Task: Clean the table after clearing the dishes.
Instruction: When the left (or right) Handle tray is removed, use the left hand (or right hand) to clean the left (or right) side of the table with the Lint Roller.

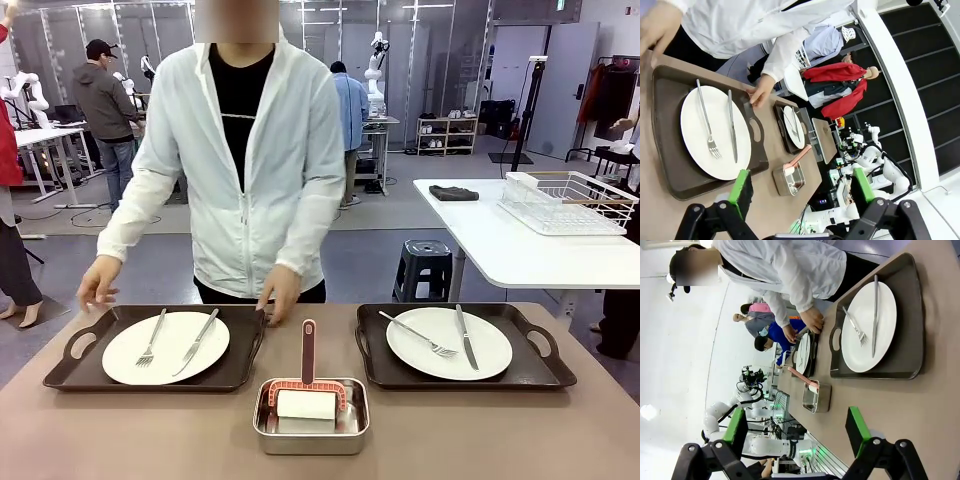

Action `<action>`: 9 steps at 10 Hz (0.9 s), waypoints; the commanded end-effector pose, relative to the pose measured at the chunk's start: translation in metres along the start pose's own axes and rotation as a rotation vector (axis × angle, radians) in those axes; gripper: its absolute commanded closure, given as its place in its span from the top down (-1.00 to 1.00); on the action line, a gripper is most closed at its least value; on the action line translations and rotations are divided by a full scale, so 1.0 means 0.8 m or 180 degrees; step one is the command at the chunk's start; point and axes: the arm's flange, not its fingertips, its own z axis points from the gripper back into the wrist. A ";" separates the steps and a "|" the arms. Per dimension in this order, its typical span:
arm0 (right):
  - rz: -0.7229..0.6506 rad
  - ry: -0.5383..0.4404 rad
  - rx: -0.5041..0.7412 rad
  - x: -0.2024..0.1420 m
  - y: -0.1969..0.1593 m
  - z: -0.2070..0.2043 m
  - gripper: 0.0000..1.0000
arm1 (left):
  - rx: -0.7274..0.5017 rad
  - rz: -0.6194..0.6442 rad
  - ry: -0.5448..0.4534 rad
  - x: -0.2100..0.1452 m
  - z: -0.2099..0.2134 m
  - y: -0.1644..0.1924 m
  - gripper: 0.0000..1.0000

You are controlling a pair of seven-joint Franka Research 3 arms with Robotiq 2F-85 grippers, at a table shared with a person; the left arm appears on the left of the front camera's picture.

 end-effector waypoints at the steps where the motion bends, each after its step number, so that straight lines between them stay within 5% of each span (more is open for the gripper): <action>1: 0.0010 0.0001 0.0027 0.001 0.002 -0.002 1.00 | 0.0003 -0.0001 -0.0006 -0.001 0.003 0.000 1.00; 9: 0.0010 0.0001 0.0027 0.001 0.002 -0.002 1.00 | 0.0003 -0.0001 -0.0006 -0.001 0.003 0.000 1.00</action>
